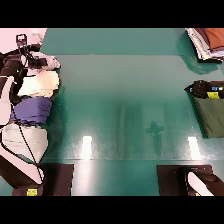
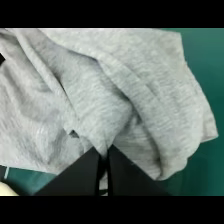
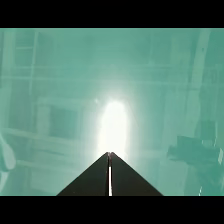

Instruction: Fold the shirts.

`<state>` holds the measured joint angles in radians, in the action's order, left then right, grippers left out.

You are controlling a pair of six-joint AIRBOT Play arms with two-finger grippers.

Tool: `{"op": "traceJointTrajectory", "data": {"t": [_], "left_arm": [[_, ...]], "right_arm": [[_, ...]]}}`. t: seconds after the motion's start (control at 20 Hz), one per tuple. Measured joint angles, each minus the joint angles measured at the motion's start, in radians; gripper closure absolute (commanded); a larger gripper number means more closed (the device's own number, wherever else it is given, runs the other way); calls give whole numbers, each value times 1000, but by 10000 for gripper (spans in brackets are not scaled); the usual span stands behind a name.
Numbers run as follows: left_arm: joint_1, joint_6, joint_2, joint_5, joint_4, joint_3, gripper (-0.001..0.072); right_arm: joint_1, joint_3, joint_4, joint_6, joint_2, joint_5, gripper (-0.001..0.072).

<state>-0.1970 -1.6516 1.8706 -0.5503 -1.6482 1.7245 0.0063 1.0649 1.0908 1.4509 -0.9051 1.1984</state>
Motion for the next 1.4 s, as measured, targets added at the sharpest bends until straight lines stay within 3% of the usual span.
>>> {"op": "traceJointTrajectory", "data": {"t": [0.25, 0.55, 0.95, 1.1, 1.2, 1.25, 1.3, 1.4], "left_arm": [[13, 2, -148, -72, 3, 127, 685], [117, 43, -471, -239, 7, 225, 685], [488, 50, -649, -612, 98, 149, 684], [658, 9, -657, -628, 171, -9, 684], [770, -16, -654, -568, 227, -130, 671], [826, -23, -647, -523, 254, -187, 385], [871, -26, -636, -484, 275, -229, 152], [931, -17, -618, -422, 306, -281, 138]], "right_arm": [[0, 0, -32, 0, 0, -67, 695], [0, 77, -88, -17, 2, -156, 695], [0, 341, -93, -59, 2, -176, 695], [0, 407, -94, -63, 2, -165, 696], [0, 430, -94, -64, 3, -154, 695], [0, 438, -94, -64, 3, -146, 695], [0, 443, -94, -65, 3, -137, 696], [0, 450, -94, -65, 3, -124, 695]]}}
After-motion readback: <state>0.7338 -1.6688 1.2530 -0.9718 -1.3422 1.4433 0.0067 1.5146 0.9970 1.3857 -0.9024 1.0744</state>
